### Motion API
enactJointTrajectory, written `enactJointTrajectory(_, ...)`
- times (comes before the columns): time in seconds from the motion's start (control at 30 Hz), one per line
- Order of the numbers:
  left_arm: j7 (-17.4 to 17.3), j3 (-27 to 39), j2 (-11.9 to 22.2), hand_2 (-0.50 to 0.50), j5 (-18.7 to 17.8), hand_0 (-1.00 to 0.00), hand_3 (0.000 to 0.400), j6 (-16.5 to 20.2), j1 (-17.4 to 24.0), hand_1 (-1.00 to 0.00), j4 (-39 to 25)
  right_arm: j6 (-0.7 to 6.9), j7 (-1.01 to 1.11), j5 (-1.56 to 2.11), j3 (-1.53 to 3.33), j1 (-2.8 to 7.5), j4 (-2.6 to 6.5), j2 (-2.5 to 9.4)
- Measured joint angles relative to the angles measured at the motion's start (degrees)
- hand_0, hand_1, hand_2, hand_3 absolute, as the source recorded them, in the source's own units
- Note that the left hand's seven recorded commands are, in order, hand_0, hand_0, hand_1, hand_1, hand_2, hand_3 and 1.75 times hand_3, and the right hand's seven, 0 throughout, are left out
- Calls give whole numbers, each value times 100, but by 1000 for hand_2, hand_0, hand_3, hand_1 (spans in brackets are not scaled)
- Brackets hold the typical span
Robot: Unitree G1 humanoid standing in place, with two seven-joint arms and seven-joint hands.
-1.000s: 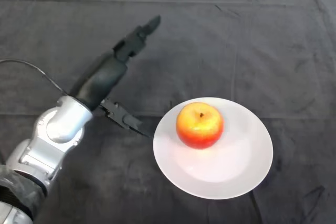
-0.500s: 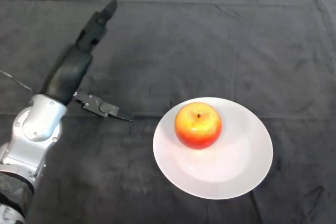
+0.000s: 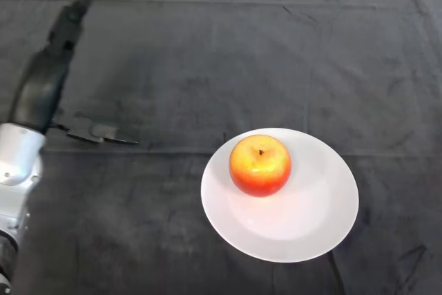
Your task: Move the apple to the plate
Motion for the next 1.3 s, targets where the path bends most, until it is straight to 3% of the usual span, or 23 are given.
enactJointTrajectory(0.5, -272, 808, 100, 0, -797, 0, 0, 1, -22, 0, 456, -1, 0, 0, 0, 0, 1, 0)
enactJointTrajectory(0.8, -416, 1210, 246, 0, -903, 0, 0, 0, -23, 0, 739, -2, 0, 0, 0, 0, 2, 0)
enactJointTrajectory(1.3, -525, 1947, 780, 0, -1300, 0, 0, -1, -17, 0, 1233, -4, 0, -1, 0, 0, 6, 0)
